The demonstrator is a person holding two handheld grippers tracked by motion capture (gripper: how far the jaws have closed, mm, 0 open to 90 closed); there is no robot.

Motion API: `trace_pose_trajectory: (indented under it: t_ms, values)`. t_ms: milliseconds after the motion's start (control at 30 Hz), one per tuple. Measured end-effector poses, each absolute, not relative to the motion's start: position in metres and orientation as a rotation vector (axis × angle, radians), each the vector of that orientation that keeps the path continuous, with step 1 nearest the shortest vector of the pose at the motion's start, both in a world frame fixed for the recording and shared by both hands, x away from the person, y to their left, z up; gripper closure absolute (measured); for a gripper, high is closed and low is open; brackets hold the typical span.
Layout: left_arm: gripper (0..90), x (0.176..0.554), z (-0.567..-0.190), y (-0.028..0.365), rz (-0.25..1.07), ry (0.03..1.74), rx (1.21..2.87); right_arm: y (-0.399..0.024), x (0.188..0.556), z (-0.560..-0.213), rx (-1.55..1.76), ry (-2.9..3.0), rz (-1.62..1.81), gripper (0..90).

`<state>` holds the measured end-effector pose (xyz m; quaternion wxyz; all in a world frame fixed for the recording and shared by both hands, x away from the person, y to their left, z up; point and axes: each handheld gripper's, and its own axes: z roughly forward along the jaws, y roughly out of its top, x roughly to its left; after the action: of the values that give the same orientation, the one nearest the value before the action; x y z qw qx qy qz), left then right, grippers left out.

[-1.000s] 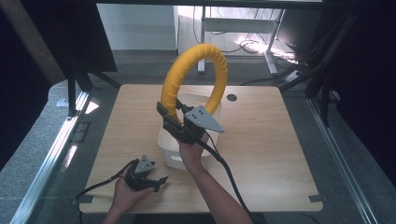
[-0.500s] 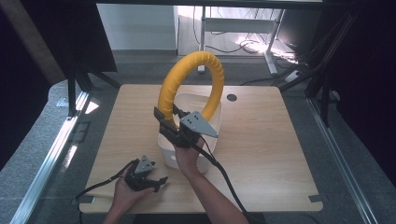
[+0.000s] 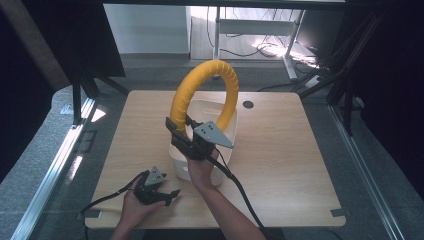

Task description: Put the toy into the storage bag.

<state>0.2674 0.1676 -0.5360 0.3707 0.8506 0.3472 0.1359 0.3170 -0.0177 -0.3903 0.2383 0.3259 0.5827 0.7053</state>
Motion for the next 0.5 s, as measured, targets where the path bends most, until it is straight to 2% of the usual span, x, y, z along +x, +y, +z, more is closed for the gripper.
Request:
trace_pose_trajectory:
  t_ms: [500]
  values:
    - [21.4, 0.2673, -0.5356, 0.1671, 0.348, 0.888, 2.183, -0.0161, 0.3131, -0.3999, 0.946, 1.626, 1.907, 49.5]
